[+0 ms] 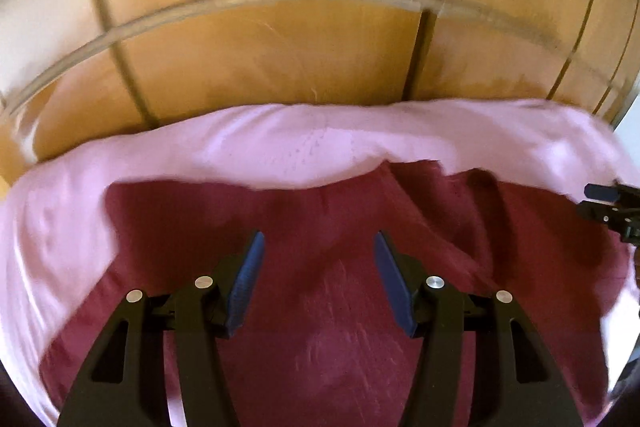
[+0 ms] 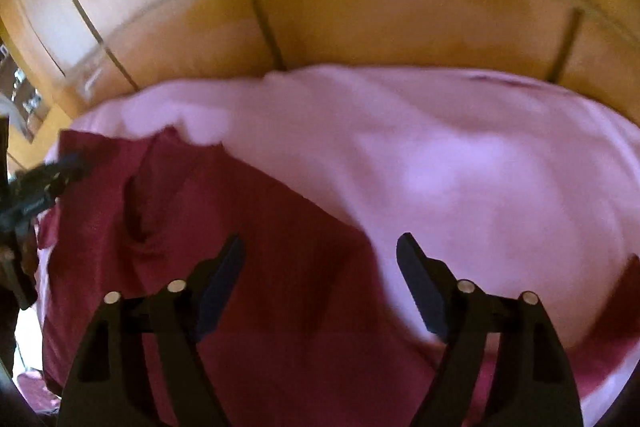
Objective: Fold small clothes
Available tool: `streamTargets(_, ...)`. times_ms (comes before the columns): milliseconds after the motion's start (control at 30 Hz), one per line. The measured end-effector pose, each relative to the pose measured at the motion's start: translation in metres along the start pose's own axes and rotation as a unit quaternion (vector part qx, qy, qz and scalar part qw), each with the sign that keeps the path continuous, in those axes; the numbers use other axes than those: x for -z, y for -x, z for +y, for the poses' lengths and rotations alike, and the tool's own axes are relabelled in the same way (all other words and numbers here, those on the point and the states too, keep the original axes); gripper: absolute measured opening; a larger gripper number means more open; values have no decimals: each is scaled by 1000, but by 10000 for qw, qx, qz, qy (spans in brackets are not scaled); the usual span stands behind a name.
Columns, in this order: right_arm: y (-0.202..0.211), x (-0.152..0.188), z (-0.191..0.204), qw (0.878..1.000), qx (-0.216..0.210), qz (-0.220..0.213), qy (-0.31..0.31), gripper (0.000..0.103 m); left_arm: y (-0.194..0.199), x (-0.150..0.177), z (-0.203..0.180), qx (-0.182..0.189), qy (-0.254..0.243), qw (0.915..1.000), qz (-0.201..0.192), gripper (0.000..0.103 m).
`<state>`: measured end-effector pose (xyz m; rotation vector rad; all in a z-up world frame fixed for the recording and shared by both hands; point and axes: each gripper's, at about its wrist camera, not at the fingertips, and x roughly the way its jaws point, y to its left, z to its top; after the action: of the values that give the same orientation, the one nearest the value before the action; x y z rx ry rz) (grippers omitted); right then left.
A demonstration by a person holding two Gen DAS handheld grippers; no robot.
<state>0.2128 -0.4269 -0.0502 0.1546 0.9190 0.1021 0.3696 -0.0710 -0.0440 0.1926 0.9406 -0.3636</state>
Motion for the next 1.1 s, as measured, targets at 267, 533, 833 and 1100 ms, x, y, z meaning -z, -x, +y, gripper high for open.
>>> streamTargets(267,-17,-5,23,9961,264,290,789,11,-53,6,2,-115,-414,9986,313,4)
streamTargets(533,13,-61,43,9870,886,-764,1102,6,-24,-29,54,-889,968,9894,-622,2)
streamTargets(833,11,-47,22,9917,784,-987,262,78,-33,-19,70,-1261,1333,9830,-82,5)
streamTargets(1100,108,86,-121,9663,1167,-1298,-1891,68,59,55,49,-444,1392,9872,-645,27)
